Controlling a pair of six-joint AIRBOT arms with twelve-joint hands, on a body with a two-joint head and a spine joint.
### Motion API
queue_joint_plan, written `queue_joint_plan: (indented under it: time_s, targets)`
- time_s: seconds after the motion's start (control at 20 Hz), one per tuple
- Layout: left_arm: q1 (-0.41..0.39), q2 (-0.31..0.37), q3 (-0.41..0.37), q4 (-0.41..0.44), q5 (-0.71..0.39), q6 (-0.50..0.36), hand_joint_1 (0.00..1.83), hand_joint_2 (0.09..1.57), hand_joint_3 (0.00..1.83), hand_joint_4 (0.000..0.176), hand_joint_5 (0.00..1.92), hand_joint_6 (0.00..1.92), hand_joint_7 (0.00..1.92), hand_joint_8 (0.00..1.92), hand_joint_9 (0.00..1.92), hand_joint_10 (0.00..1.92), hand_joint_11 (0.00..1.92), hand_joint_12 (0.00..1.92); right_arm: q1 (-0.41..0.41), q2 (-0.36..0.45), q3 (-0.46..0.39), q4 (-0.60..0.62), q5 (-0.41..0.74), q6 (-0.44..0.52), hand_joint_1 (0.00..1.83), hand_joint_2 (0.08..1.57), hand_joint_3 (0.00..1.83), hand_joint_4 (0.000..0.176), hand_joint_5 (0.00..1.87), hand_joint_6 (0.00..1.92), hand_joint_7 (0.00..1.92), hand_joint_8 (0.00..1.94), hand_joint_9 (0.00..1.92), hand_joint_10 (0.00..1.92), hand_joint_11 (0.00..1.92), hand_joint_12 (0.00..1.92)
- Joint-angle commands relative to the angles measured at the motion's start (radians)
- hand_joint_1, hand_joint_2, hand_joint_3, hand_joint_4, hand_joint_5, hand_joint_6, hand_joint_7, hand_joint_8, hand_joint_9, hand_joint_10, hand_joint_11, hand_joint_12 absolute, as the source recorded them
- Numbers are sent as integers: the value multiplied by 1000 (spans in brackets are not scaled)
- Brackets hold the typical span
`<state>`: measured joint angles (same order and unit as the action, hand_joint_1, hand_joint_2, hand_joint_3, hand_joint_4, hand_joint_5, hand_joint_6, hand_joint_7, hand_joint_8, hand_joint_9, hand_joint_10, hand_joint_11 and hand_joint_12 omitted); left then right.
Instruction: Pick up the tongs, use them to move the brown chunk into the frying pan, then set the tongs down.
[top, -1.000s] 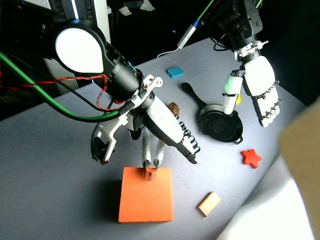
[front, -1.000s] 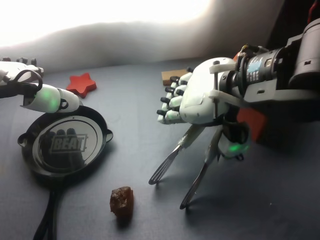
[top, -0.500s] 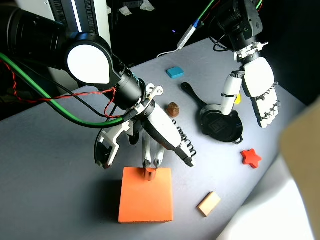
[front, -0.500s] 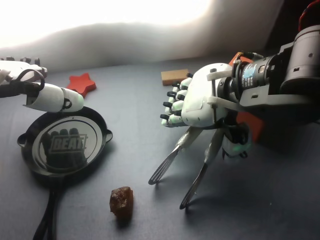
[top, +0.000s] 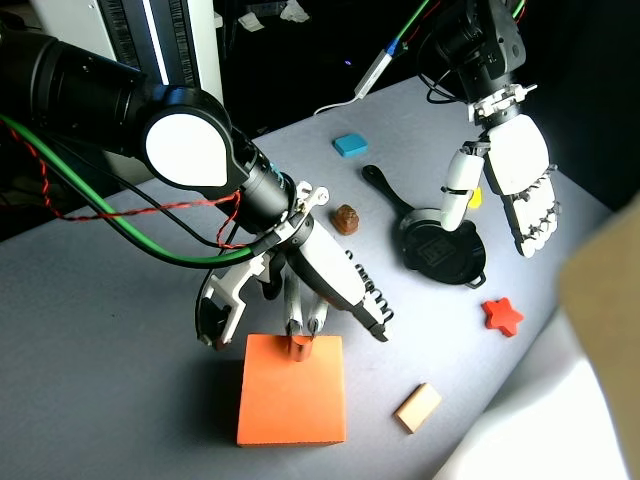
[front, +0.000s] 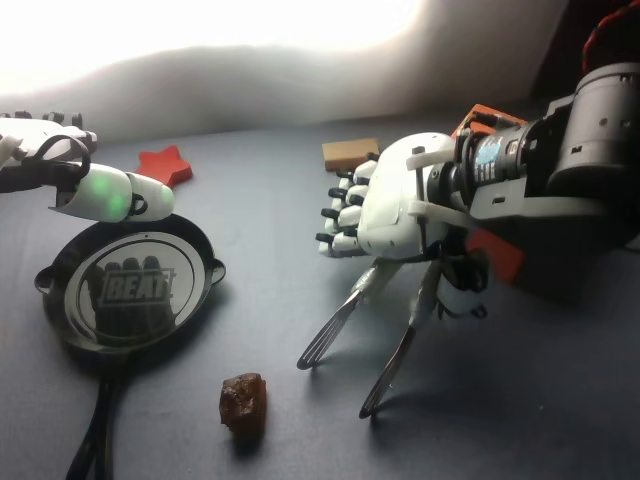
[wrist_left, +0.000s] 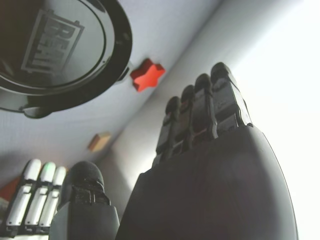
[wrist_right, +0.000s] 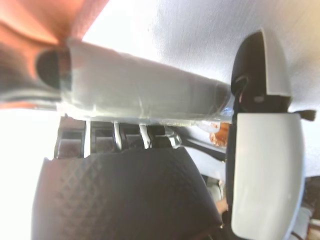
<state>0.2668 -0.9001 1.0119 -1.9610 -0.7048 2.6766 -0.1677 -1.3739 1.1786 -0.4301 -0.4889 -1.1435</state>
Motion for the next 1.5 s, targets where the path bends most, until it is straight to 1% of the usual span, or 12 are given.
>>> queue_joint_plan:
  time_s: [0.0, 0.7, 0.75, 0.8, 0.85, 0.9, 0.95, 1.05, 1.1, 1.15, 1.25, 1.45]
  targets:
    - [-11, 7, 4, 50, -9, 3, 0, 1102, 0, 0, 0, 0, 5, 2, 5, 2, 0, 0, 0, 5, 3, -25, 68, -7, 889, 888, 0, 0, 0, 0, 0, 0, 0, 0, 0, 0]
    - [-14, 7, 0, 43, -9, -1, 0, 1085, 0, 0, 8, 1, 10, 1, 8, 2, 0, 0, -18, 8, 12, 13, 63, -2, 939, 975, 32, 0, 34, 13, 34, 12, 24, 10, 7, 3]
    - [-14, 7, 1, 43, -9, -3, 0, 1084, 0, 0, 13, 4, 12, 2, 10, 3, 3, 1, -17, 8, 12, 13, 63, 1, 956, 974, 19, 0, 78, 10, 81, 15, 66, 5, 1, 153]
    - [-14, 7, 1, 43, -9, -4, 0, 1084, 0, 0, 13, 4, 12, 2, 10, 3, 3, 1, -17, 9, 12, 13, 63, 2, 956, 974, 19, 0, 78, 10, 81, 15, 66, 5, 1, 153]
    - [-15, 7, 2, 43, -9, -9, 0, 1100, 0, 0, 14, 3, 12, 1, 9, 2, 1, 0, -15, 10, 12, 13, 59, 18, 971, 984, 17, 0, 148, 23, 150, 16, 129, 19, 0, 408]
    - [-16, 7, 3, 43, -9, -12, 0, 1098, 0, 0, 21, 5, 16, 3, 13, 3, 1, 0, -13, 11, 12, 14, 54, 37, 957, 991, 18, 0, 176, 25, 183, 16, 157, 25, 0, 522]
    - [-17, 7, 3, 43, -9, -14, 0, 1098, 0, 0, 21, 5, 16, 3, 13, 3, 1, 0, -12, 12, 12, 22, 47, 44, 957, 991, 18, 0, 176, 25, 183, 16, 157, 25, 0, 522]
    - [-17, 7, 3, 41, -9, -14, 0, 1098, 0, 0, 14, 2, 5, 2, 6, 2, 0, 0, -11, 14, 12, 34, 44, 44, 963, 996, 13, 0, 303, 40, 330, 18, 290, 45, 0, 907]
    - [-17, 7, 6, 29, -9, -14, 0, 1103, 0, 0, 7, 0, 3, 1, 9, 4, 0, 0, -9, 17, 12, 34, 44, 44, 1008, 1003, 10, 0, 452, 53, 475, 20, 423, 62, 0, 1179]
    - [-18, 6, 9, 23, -9, -14, 0, 1103, 0, 0, 7, 0, 3, 1, 9, 4, 0, 0, -7, 18, 12, 34, 43, 45, 1008, 1003, 10, 0, 452, 53, 475, 20, 423, 62, 0, 1179]
    - [-19, 3, 14, 22, -9, -14, 0, 1116, 6, 0, 3, 0, 0, 0, 5, 1, 0, 0, -3, 20, 12, 35, 43, 46, 1012, 1060, 22, 0, 666, 72, 699, 35, 613, 91, 16, 1402]
    - [-19, 2, 14, 22, -9, -14, 0, 1114, 4, 0, 0, 0, 1, 0, 4, 2, 0, 0, 14, 22, 12, 36, 42, 47, 975, 1120, 34, 0, 788, 75, 826, 35, 732, 119, 132, 1396]
